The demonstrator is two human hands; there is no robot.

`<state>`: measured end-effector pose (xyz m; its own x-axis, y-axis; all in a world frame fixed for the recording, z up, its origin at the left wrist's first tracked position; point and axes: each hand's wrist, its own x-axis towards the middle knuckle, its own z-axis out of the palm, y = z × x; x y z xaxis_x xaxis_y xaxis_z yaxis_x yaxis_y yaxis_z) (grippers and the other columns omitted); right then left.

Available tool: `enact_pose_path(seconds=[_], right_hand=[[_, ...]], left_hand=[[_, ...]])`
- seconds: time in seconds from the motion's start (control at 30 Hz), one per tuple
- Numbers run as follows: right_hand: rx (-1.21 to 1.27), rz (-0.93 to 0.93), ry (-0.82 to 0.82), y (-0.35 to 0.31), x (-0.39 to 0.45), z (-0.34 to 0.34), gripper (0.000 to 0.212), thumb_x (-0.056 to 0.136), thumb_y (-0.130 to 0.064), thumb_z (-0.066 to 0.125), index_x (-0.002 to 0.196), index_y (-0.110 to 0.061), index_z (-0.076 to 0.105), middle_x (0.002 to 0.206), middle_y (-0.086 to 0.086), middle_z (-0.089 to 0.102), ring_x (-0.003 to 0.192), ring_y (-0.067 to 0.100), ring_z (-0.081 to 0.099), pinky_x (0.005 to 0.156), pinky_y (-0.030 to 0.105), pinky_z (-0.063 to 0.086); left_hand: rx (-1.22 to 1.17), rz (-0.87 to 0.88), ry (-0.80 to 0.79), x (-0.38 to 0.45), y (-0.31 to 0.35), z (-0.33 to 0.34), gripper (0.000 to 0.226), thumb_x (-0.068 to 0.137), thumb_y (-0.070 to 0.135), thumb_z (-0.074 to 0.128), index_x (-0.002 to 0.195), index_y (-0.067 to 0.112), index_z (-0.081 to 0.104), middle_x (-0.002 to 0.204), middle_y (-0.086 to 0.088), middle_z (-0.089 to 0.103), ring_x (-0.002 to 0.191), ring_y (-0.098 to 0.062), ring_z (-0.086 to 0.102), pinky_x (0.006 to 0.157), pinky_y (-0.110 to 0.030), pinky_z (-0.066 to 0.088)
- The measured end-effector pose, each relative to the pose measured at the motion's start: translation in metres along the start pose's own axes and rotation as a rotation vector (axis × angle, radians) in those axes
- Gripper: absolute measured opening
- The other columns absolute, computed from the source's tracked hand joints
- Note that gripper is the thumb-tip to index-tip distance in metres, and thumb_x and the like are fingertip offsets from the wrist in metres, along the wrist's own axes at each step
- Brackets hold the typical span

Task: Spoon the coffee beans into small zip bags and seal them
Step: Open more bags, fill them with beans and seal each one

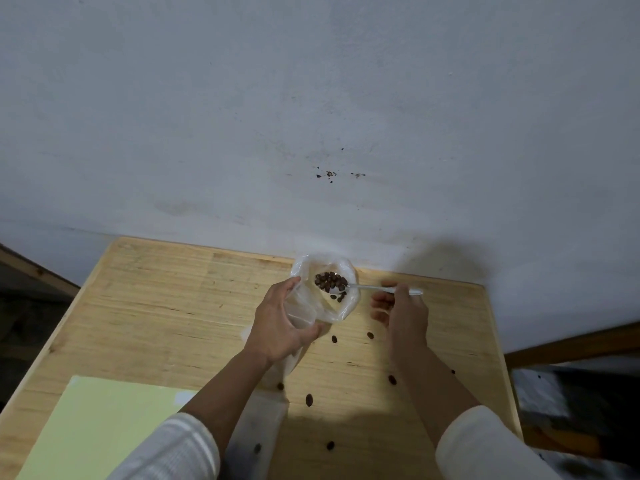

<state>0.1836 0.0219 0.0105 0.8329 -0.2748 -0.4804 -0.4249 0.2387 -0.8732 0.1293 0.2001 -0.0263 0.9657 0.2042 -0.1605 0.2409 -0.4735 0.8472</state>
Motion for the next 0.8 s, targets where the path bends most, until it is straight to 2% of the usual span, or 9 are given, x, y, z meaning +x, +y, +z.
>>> enact_pose_path(seconds=[0.1,0.23,0.3,0.4,0.47,0.57,0.63,0.7,0.8], right_hand=[[-0.121,-0.108,-0.094,-0.011,-0.009,0.005,0.031,0.099,-0.02,0.038,0.088,-0.003,0.063,0.063,0.008,0.06,0.05,0.013,0.054,0.042,0.024,0.044],[-0.387,-0.403,-0.255,-0.016,-0.025,0.014,0.029,0.099,-0.015,0.038,0.088,-0.007,0.063,0.064,0.006,0.059,0.054,0.01,0.056,0.042,0.022,0.047],[-0.434,-0.497,-0.224,-0.014,-0.03,0.017,0.027,0.099,-0.016,0.039,0.085,-0.014,0.062,0.062,0.001,0.059,0.053,0.007,0.056,0.045,0.022,0.049],[-0.376,-0.383,0.009,-0.01,-0.024,0.015,0.032,0.1,-0.021,0.035,0.086,-0.009,0.061,0.062,0.003,0.061,0.046,0.01,0.055,0.042,0.019,0.045],[-0.441,-0.283,0.124,-0.002,-0.018,0.008,0.035,0.1,-0.021,0.031,0.09,-0.004,0.06,0.063,0.006,0.063,0.044,0.014,0.056,0.039,0.016,0.043],[-0.491,-0.122,0.166,0.015,-0.01,0.003,0.031,0.098,-0.015,0.032,0.093,-0.002,0.06,0.067,0.009,0.066,0.047,0.017,0.059,0.044,0.022,0.047],[-0.436,-0.004,0.208,0.022,-0.005,0.004,0.028,0.097,-0.014,0.033,0.092,-0.003,0.058,0.067,0.01,0.066,0.048,0.017,0.059,0.043,0.022,0.048],[-0.354,0.086,0.265,0.026,-0.001,0.007,0.026,0.097,-0.014,0.034,0.086,-0.005,0.056,0.064,0.009,0.065,0.048,0.018,0.059,0.038,0.018,0.046],[-0.125,0.242,0.352,0.032,0.004,0.015,0.024,0.096,-0.011,0.038,0.079,-0.005,0.054,0.061,0.009,0.062,0.05,0.018,0.059,0.043,0.023,0.048]], left_hand=[[0.004,-0.006,0.0,0.002,0.0,0.002,0.095,0.057,0.043,0.084,0.138,0.024,0.038,0.135,0.008,0.042,0.121,-0.005,0.039,0.099,-0.022,0.033],[0.014,-0.004,0.012,0.002,0.002,0.003,0.098,0.057,0.046,0.085,0.139,0.021,0.037,0.137,0.006,0.042,0.117,-0.003,0.038,0.096,-0.019,0.033],[0.008,0.005,0.024,0.002,0.003,0.003,0.096,0.058,0.045,0.084,0.138,0.022,0.037,0.137,0.007,0.042,0.117,-0.002,0.039,0.093,-0.017,0.033],[-0.006,0.018,0.046,-0.002,0.003,0.001,0.094,0.059,0.044,0.084,0.138,0.023,0.037,0.135,0.009,0.042,0.118,0.0,0.037,0.094,-0.016,0.032],[-0.011,0.029,0.057,-0.005,0.002,0.0,0.092,0.06,0.043,0.083,0.138,0.023,0.038,0.134,0.011,0.041,0.118,0.0,0.037,0.095,-0.017,0.032],[-0.006,0.05,0.065,-0.009,0.003,-0.001,0.092,0.059,0.044,0.083,0.137,0.025,0.038,0.132,0.013,0.041,0.119,-0.001,0.039,0.095,-0.014,0.032],[0.017,0.081,0.062,-0.012,0.004,-0.001,0.092,0.058,0.045,0.082,0.137,0.026,0.038,0.13,0.015,0.04,0.118,0.0,0.04,0.093,-0.007,0.03],[0.046,0.115,0.054,-0.015,0.005,-0.001,0.091,0.059,0.047,0.08,0.137,0.026,0.038,0.13,0.016,0.04,0.117,0.002,0.039,0.089,0.0,0.028],[0.061,0.117,0.06,-0.018,0.003,-0.002,0.09,0.06,0.047,0.08,0.137,0.026,0.039,0.129,0.016,0.041,0.117,0.003,0.04,0.089,0.003,0.027]])
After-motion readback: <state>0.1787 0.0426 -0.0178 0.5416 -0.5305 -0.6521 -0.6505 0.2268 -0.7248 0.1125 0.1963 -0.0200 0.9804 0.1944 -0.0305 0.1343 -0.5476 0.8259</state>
